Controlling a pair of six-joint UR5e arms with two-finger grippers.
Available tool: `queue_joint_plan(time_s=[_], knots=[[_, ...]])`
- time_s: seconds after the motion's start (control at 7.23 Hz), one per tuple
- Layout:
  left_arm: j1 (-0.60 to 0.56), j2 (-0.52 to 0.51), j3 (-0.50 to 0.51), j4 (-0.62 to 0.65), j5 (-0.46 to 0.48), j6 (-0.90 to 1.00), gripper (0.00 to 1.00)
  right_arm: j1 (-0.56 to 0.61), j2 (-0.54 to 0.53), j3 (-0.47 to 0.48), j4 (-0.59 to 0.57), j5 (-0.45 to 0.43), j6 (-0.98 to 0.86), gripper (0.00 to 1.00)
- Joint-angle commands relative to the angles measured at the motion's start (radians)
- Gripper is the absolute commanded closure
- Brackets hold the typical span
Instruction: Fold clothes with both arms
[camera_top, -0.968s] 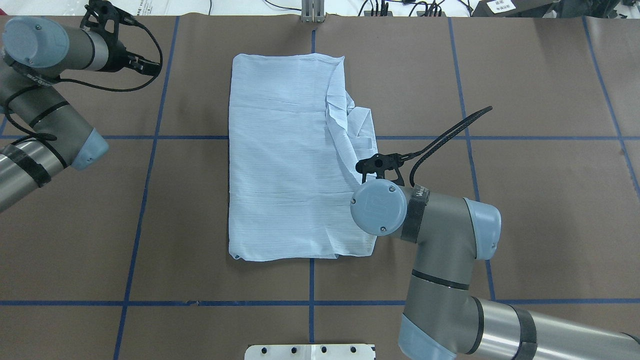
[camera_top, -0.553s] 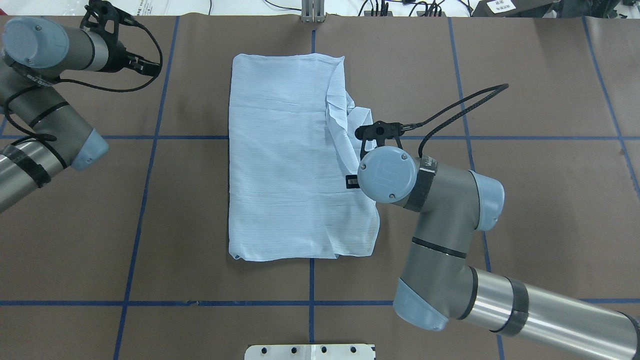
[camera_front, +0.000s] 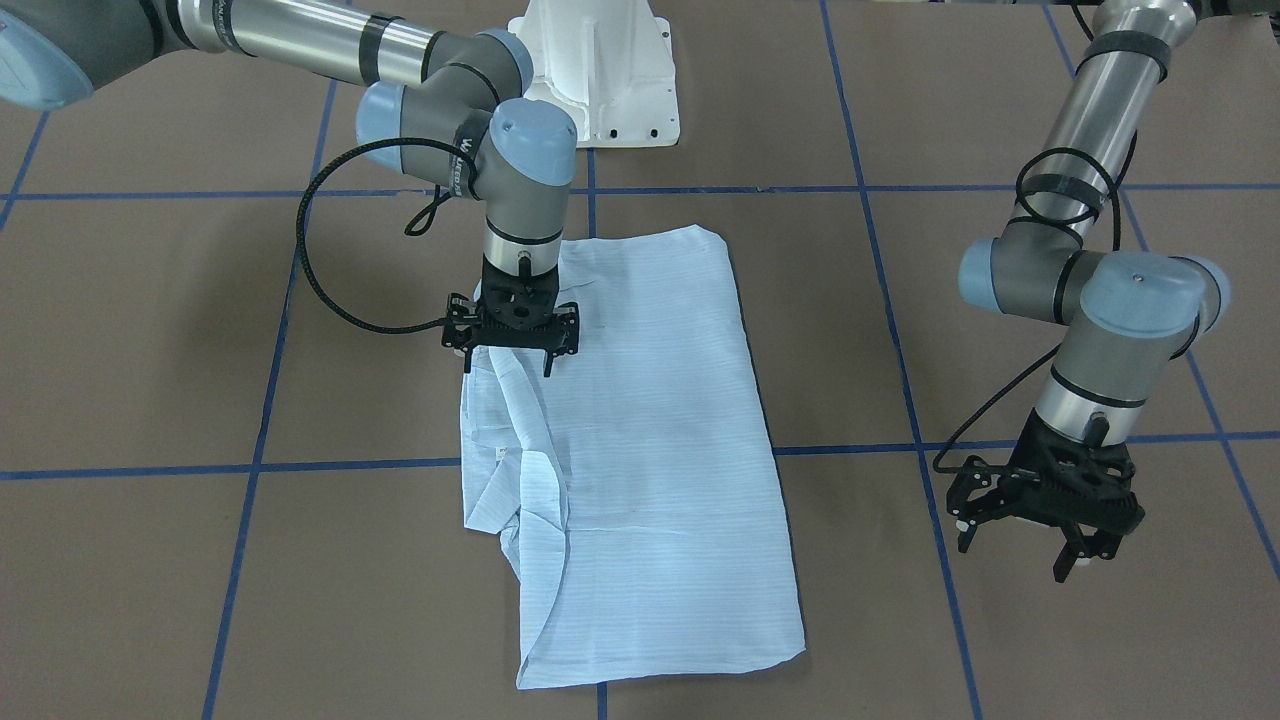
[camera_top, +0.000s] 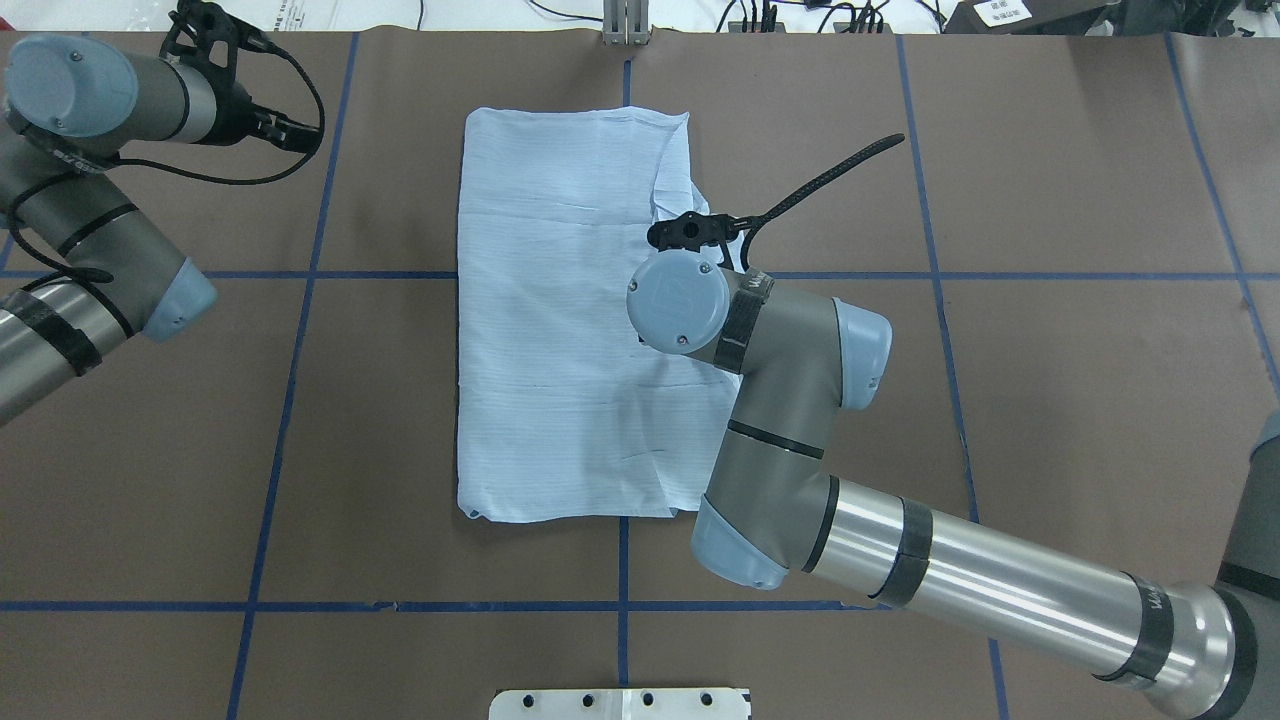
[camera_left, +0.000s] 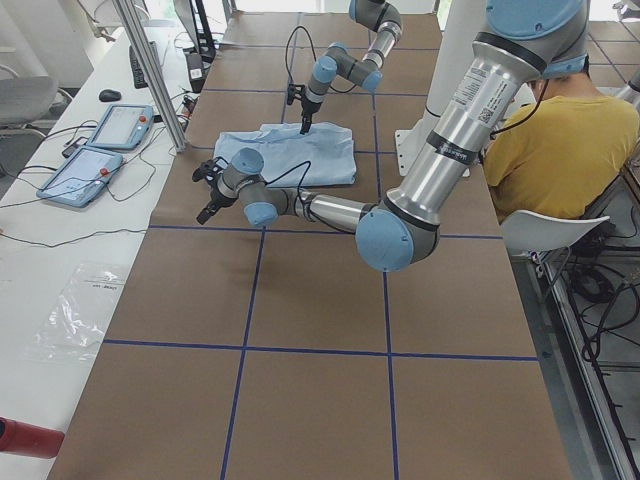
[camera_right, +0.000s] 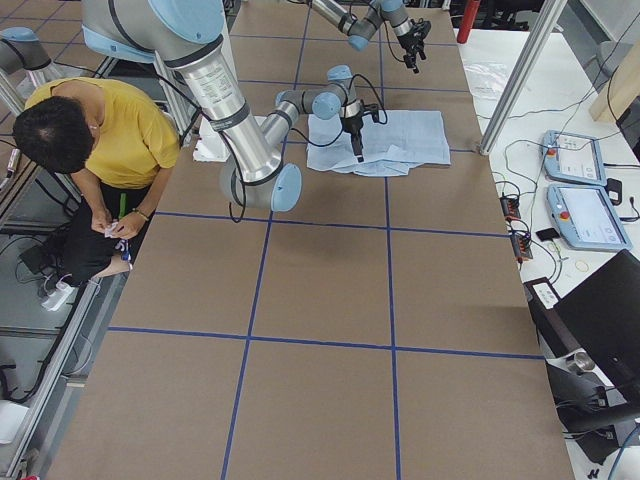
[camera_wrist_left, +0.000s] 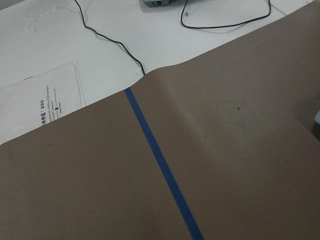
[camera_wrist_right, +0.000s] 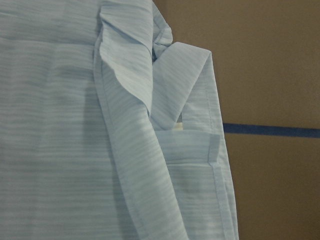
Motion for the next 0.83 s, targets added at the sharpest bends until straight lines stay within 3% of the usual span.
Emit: queue_joint_plan(time_s=[0.0, 0.41, 0.69], knots=[[0.002, 0.003, 0.0, 0.0, 0.0, 0.001, 0.0, 0.0, 0.008, -0.041, -0.004, 0.0, -0.019, 0.0], [0.002, 0.003, 0.0, -0.001, 0.0, 0.001, 0.0, 0.003, 0.007, -0.049, -0.058, 0.002, -0.069, 0.0], [0.002, 0.003, -0.001, -0.001, 0.0, 0.0, 0.0, 0.093, -0.007, -0.046, -0.134, 0.024, -0.182, 0.0]])
